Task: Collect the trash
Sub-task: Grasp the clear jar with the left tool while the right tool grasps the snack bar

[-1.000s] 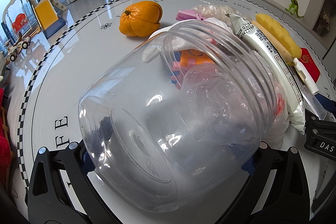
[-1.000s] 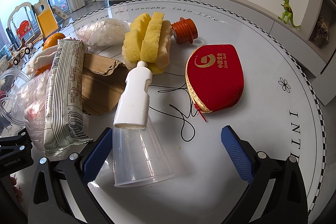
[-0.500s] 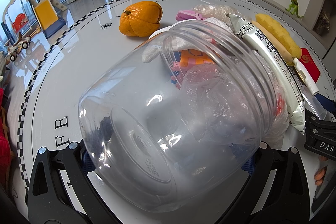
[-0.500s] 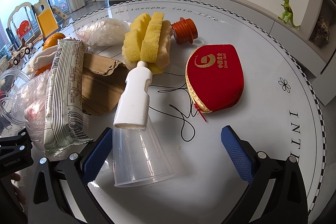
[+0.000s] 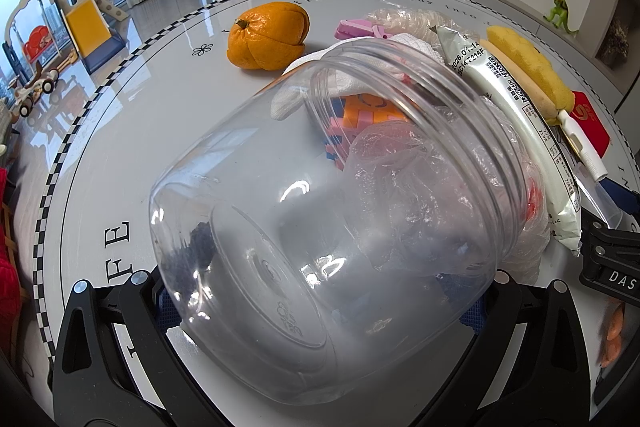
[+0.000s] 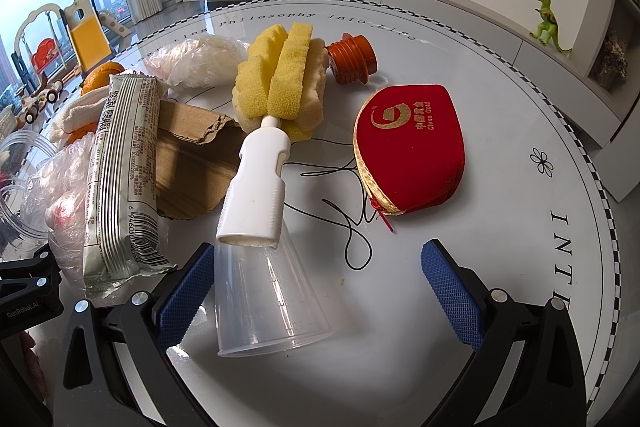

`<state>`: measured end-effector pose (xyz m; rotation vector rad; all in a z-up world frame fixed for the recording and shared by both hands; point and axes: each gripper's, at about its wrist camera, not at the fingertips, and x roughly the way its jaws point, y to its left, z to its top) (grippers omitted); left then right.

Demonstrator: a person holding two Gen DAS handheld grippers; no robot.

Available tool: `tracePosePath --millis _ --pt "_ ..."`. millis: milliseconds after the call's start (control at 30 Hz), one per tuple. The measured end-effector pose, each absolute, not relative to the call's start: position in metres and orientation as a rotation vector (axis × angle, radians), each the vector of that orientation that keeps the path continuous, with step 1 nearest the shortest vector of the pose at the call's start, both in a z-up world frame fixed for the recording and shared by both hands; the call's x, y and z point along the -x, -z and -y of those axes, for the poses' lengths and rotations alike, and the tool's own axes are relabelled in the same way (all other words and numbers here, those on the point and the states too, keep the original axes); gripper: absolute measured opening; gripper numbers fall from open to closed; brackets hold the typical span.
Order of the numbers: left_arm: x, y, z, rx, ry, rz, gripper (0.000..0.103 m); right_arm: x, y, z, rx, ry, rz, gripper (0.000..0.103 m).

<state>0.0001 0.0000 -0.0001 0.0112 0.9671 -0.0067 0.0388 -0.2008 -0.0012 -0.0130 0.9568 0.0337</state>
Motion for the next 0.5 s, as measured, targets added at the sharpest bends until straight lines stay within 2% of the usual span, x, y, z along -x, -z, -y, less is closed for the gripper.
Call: tracePosePath --millis 333,500 --pt "0.007 -0.002 -0.004 0.008 0.032 -0.969 0.098 -0.034 -0.001 0.206 0.017 -0.065 -0.96 0.1" --pt "0.043 -0.011 -0.013 0.011 0.073 -0.949 0.098 -0.006 -0.012 0.21 0.024 -0.119 -0.934 0.1"
